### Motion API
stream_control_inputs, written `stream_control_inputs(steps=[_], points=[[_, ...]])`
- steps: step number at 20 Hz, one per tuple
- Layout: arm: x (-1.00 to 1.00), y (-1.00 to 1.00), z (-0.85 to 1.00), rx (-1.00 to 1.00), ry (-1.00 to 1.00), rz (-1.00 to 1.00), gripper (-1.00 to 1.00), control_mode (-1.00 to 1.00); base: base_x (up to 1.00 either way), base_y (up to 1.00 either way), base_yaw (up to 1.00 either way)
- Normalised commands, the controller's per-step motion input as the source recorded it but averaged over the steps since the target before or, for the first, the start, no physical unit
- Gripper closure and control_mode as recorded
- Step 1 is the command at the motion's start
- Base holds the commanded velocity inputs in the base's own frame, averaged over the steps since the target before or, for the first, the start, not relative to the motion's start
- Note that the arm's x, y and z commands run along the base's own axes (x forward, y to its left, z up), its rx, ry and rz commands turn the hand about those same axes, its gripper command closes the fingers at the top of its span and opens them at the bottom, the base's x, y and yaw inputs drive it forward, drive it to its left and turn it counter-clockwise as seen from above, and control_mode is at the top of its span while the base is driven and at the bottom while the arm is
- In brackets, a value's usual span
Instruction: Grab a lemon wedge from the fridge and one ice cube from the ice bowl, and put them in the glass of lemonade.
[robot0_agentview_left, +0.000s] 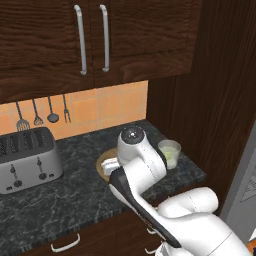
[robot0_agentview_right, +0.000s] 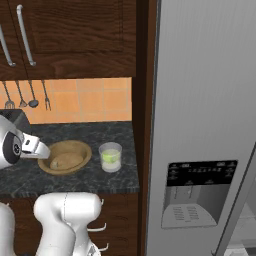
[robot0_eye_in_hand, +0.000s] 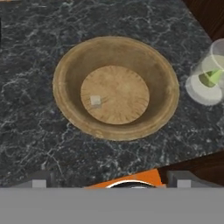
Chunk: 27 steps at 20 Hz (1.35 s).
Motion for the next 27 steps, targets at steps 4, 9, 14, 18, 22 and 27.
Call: stream_control_inputs(steps=[4,9,14,18,22,27], points=[[0.04,-0.03,0.0,0.13,0.03,0.0,-1.0,-1.0,0.0,0.0,0.0],[0.0,-0.13,-0.02,0.09,0.0,0.0,-1.0,-1.0,0.0,0.0,0.0],[-0.39,-0.01,0.06,0.06,-0.05,0.0,-1.0,-1.0,0.0,0.0,0.0],[-0.9,0.31,0.79,0.0,-0.44,0.02,-1.0,-1.0,0.0,0.0,0.0],[-0.94,0.48,0.97,-0.04,-0.57,0.05,-1.0,-1.0,0.0,0.0,0.0],[-0.81,0.4,1.0,-0.04,-0.49,0.03,-1.0,-1.0,0.0,0.0,0.0]])
